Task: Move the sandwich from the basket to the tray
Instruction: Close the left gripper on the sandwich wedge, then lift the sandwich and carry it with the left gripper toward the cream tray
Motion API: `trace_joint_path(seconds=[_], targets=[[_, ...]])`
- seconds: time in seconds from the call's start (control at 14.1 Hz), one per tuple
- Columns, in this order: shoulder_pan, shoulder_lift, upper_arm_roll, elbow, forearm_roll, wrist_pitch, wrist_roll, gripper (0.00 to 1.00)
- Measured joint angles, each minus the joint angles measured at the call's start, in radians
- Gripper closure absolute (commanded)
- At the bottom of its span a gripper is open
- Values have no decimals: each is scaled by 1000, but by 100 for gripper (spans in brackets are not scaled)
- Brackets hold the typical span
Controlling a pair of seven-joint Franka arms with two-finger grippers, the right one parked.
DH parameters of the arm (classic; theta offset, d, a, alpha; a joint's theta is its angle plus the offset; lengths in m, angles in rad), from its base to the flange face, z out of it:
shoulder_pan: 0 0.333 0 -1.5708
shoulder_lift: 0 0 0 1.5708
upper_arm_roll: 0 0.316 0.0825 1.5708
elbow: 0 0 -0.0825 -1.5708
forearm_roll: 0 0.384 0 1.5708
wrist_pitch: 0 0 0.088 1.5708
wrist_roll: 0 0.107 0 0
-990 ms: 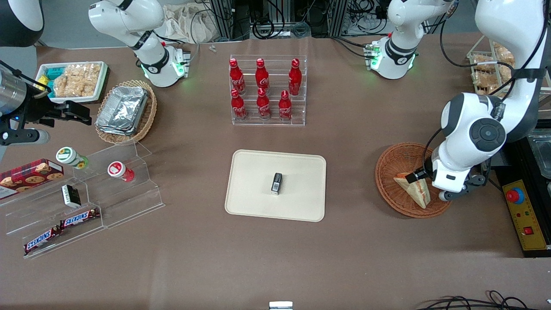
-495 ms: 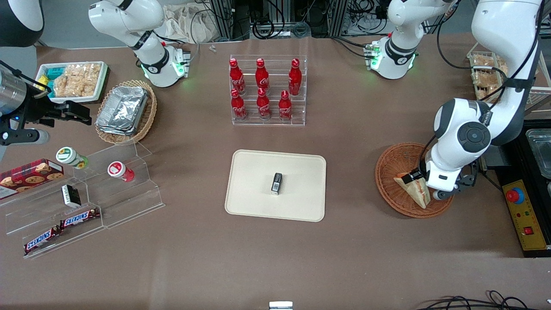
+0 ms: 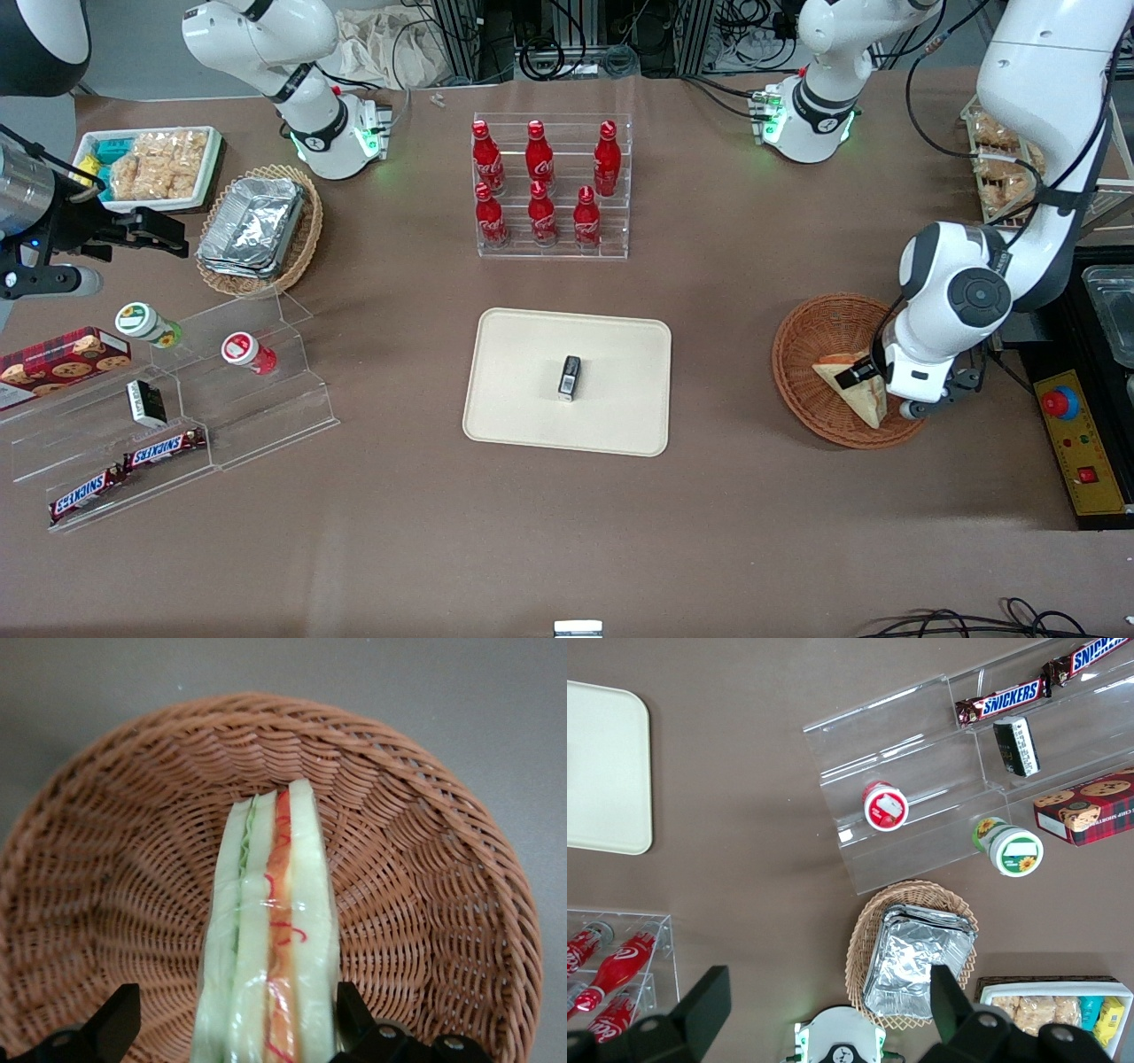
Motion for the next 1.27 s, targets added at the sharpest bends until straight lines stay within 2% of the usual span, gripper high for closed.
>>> trace_joint_path(seconds=[0.07,0.14,0.21,0.57,0.71,0.92,1.13,1.27], targets=[[-1,10,-1,0,0,5,-8,22],[-1,16,-1,0,1,10,-16,58],[-1,18,-1,1,1,13,-30,100],[-2,14,-13,24,22,14,-57,100],[-9,0,-24,59,24,-38,-57,100],[-15,-27,-83,200,25,-271,-53,100],[-19,-42,-181,432,7,-570,-27,100],[-21,-45,-259,573,-24,-697,-17,100]])
